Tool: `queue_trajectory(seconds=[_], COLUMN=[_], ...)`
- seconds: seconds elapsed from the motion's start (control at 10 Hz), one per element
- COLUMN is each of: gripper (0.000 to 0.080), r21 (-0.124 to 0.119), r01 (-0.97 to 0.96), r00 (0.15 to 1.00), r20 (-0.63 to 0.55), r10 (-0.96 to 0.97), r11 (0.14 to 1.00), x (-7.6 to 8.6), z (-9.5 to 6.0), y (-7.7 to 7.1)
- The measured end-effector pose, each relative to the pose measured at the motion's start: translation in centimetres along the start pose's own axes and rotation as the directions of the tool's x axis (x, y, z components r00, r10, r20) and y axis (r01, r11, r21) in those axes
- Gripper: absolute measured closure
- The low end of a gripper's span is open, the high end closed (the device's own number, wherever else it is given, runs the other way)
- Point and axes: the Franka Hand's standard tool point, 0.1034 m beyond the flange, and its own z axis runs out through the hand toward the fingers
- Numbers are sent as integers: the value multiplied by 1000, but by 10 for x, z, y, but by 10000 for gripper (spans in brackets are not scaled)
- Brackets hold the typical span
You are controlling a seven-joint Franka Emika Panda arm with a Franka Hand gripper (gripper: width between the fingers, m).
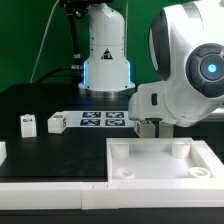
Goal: Assemble one leg
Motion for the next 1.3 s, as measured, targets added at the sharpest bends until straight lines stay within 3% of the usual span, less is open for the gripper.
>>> queue_trajectory(seconds=[1.0, 1.1, 1.2, 1.3], gripper=[151, 242, 242, 437], r21=[6, 6, 6, 6], r01=[7, 7, 7, 7], r00=[1000, 1000, 1000, 1000], r20=[5, 5, 5, 5], r10=[-7, -7, -7, -7], r11=[1000, 1000, 1000, 1000], x=[6, 6, 6, 6], z=[5, 5, 5, 5], y=[11, 11, 11, 11])
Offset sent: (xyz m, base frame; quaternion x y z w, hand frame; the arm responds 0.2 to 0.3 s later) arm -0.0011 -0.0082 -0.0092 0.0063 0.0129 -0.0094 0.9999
